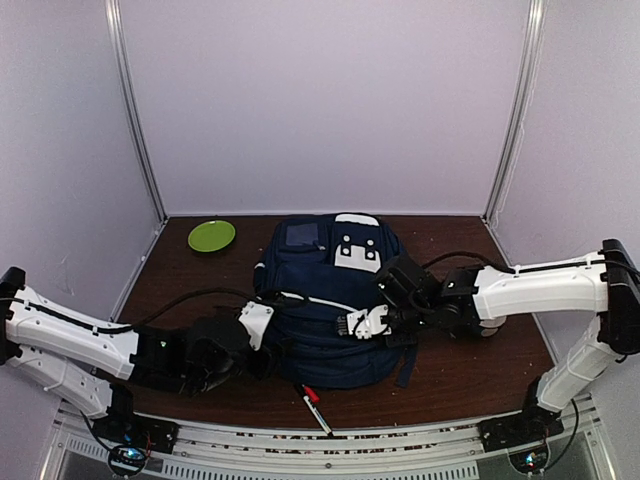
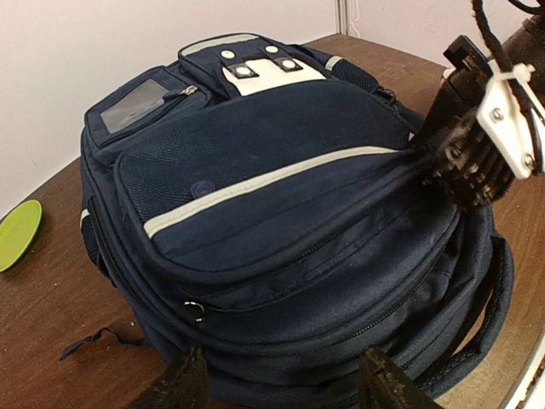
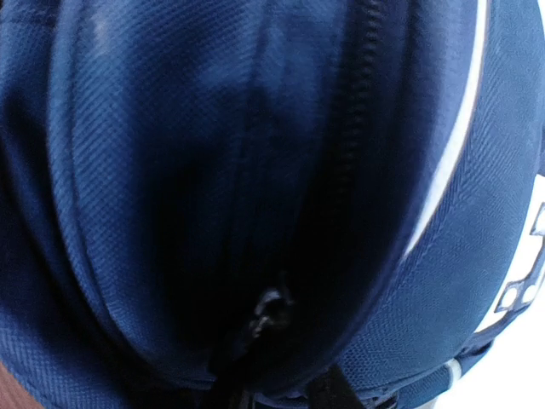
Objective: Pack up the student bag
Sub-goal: Hold the student bag at the center of the board, then grab the upper front pocket of the student bag.
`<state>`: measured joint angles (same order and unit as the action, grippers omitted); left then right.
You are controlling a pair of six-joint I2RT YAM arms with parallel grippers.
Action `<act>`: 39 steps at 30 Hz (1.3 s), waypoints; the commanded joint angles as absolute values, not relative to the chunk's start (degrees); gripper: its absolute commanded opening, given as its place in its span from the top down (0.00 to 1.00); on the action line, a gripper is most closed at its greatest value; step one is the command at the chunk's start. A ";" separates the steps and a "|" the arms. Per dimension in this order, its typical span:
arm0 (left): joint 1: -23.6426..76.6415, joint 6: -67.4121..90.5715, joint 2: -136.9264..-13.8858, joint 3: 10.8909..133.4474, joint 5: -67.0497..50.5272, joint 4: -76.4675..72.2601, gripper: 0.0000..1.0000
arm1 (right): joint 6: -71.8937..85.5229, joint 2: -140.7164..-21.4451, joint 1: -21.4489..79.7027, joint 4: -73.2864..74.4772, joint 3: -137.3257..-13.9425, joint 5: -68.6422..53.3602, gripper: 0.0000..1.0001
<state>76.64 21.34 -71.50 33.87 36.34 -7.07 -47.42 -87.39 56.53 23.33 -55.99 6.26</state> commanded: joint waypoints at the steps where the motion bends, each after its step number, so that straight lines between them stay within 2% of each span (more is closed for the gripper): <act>1: 76.51 21.93 -72.66 35.43 37.28 -8.96 0.38 | -46.87 -85.23 56.42 16.16 -56.69 10.15 0.91; 3: 76.53 21.55 -72.71 35.61 36.84 -9.59 0.38 | -46.85 -82.39 56.33 18.23 -57.24 7.20 1.00; 10: 77.00 20.49 -73.12 36.28 32.86 -20.07 0.38 | -38.62 -79.63 55.71 29.32 -62.08 -6.19 1.00; 13: 77.34 18.90 -74.63 36.43 30.68 -25.79 0.39 | -35.53 -80.52 54.83 31.00 -64.00 -12.30 1.00; 17: 77.67 18.19 -80.20 41.37 29.92 -26.19 0.36 | -30.68 -82.59 52.98 30.92 -66.92 -18.22 1.00; 18: 77.69 18.53 -81.88 42.73 30.44 -26.50 0.33 | -29.71 -83.16 52.50 31.12 -67.98 -19.62 1.00; 20: 77.70 20.14 -84.89 45.42 32.45 -26.56 0.07 | -28.27 -84.57 51.69 31.77 -70.09 -23.72 1.00; 21: 77.70 20.77 -86.26 46.15 33.18 -27.34 0.02 | -27.57 -85.22 51.38 32.13 -71.24 -25.50 1.00; 23: 77.70 21.38 -88.45 46.95 34.75 -29.83 0.02 | -25.95 -86.35 51.22 32.36 -73.10 -28.19 1.00; 31: 77.35 25.27 -94.14 54.45 43.13 -19.80 0.04 | -19.90 -89.35 51.24 29.93 -77.09 -32.99 1.00; 33: 77.34 26.26 -94.96 55.33 45.09 -18.01 0.10 | -19.48 -89.24 51.28 29.35 -76.89 -33.29 1.00; 39: 77.26 28.86 -96.66 55.80 47.64 -14.86 0.37 | -18.48 -86.61 51.11 26.44 -74.23 -32.15 1.00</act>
